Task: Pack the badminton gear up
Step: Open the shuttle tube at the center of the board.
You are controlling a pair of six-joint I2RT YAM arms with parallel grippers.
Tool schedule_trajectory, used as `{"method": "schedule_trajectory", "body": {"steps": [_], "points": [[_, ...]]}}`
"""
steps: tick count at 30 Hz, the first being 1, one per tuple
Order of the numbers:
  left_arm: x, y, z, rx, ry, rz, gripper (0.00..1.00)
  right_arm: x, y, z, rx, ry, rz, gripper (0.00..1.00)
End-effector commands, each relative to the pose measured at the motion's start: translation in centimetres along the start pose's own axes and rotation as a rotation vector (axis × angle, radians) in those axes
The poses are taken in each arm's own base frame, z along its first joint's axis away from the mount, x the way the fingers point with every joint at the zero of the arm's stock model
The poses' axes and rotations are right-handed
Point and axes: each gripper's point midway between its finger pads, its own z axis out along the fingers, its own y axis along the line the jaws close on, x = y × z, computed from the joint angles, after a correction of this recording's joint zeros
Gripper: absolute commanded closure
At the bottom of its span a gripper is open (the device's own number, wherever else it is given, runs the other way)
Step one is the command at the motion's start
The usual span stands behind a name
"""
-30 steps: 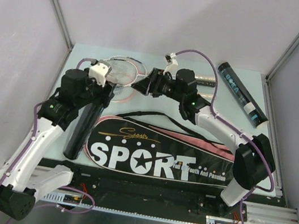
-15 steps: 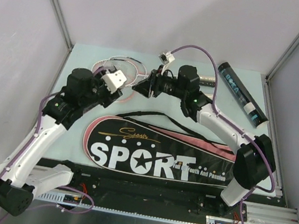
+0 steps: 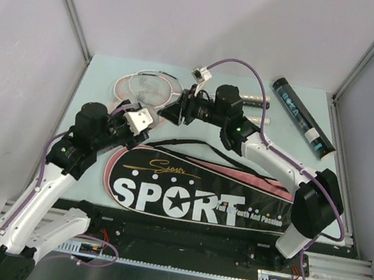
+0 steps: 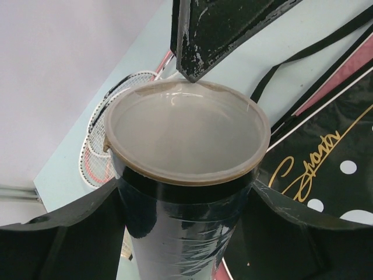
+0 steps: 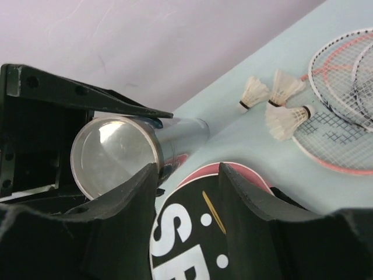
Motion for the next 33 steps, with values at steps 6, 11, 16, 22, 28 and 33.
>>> {"method": "schedule_trajectory", "body": {"steps": [6, 11, 16, 22, 28, 33], "points": [[-2.1, -1.3, -0.6, 0.056, -0.126, 0.055, 0.76, -3.2, 3.2, -0.2, -0.12, -0.072, -0.306, 0.51], [-2.1, -1.7, -0.2, 0.075, -0.123, 0.071, 0.77, -2.8, 5.3, -0.2, -0.197, -0.067, -0.372, 0.48], [-1.8, -1.6, -0.2, 0.052, -0.106, 0.072, 0.76, -4.7, 3.7, -0.4, -0.07, -0.103, -0.289, 0.49], [-0.6, -1.0, 0.4, -0.022, -0.048, 0.063, 0.77, -6.2, 5.8, -1.7, 0.025, -0.129, -0.01, 0.52], [-0.9, -0.2, 0.6, -0.077, -0.064, 0.057, 0.79, -4.1, 8.5, -1.2, -0.04, -0.102, 0.06, 0.61], [-1.2, -0.3, 0.9, -0.077, -0.07, 0.053, 0.8, -3.1, 8.8, -1.1, -0.036, -0.076, 0.073, 0.59]]}}
